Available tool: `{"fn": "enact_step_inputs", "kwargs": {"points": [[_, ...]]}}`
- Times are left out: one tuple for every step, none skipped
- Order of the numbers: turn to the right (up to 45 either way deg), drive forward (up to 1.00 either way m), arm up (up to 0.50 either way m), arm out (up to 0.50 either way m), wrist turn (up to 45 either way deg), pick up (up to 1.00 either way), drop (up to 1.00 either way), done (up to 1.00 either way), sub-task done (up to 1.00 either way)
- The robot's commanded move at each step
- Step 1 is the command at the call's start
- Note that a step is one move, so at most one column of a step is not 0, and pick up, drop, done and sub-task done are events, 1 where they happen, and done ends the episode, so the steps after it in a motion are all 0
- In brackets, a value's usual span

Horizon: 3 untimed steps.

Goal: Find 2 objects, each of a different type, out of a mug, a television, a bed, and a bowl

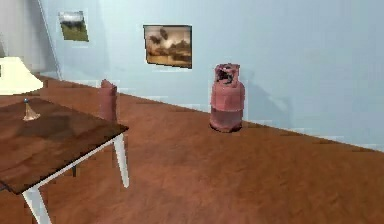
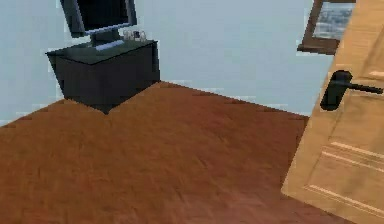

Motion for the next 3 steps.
{"fn": "enact_step_inputs", "kwargs": {"points": [[0.0, 1.00, 0.00, 0.00, 0.0, 0.00, 0.00, 0.00, 0.00], [0.0, 0.45, 0.00, 0.00, 0.0, 0.00, 0.00, 0.00, 0.00], [-15.0, 0.00, 0.00, 0.00, 0.0, 0.00, 0.00, 0.00, 0.00]]}}
